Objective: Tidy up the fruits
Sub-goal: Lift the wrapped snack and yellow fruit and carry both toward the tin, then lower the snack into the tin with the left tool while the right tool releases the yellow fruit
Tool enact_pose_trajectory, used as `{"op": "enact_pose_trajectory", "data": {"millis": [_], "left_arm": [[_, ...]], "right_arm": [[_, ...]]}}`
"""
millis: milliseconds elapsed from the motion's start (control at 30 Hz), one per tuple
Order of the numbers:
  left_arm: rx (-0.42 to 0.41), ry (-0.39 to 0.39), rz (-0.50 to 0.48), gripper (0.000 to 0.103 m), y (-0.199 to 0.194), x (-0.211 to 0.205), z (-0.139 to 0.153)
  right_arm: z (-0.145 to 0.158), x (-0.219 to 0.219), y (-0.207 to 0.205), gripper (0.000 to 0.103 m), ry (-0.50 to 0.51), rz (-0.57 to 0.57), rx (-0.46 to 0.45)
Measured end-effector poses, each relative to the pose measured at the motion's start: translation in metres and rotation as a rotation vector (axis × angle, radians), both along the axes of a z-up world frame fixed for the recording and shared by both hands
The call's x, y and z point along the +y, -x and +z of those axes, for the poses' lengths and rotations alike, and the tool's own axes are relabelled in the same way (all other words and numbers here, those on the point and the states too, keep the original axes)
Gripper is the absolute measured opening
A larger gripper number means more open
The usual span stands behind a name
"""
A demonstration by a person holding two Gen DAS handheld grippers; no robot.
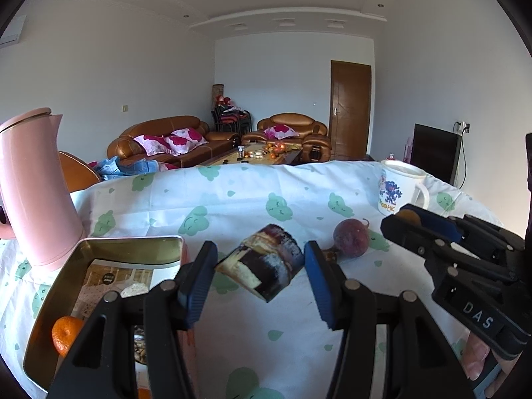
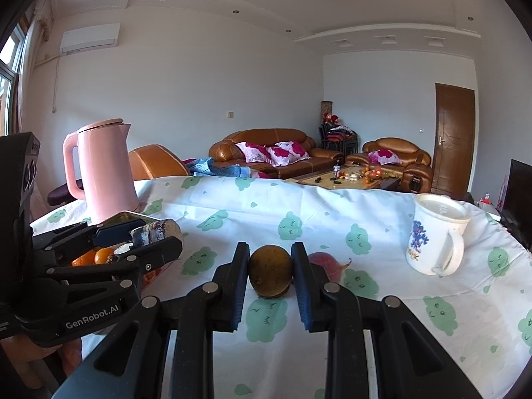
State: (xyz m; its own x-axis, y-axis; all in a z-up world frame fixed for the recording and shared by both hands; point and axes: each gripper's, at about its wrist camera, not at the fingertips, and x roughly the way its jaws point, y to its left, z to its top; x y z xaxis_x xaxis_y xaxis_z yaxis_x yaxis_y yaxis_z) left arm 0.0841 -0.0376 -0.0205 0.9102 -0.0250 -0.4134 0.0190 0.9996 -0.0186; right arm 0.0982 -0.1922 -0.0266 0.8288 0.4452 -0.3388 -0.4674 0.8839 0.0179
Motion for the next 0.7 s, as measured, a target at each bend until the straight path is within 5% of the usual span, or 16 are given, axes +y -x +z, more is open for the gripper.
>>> {"op": "enact_pose_trajectory", "data": {"millis": [700], "left_arm": [[-0.006, -0.011, 0.056, 0.056, 0.028, 0.036, 0.004]], "right_arm": [[-0.002, 0.046, 0.009, 0.028, -0.001, 0.114, 0.058]]}}
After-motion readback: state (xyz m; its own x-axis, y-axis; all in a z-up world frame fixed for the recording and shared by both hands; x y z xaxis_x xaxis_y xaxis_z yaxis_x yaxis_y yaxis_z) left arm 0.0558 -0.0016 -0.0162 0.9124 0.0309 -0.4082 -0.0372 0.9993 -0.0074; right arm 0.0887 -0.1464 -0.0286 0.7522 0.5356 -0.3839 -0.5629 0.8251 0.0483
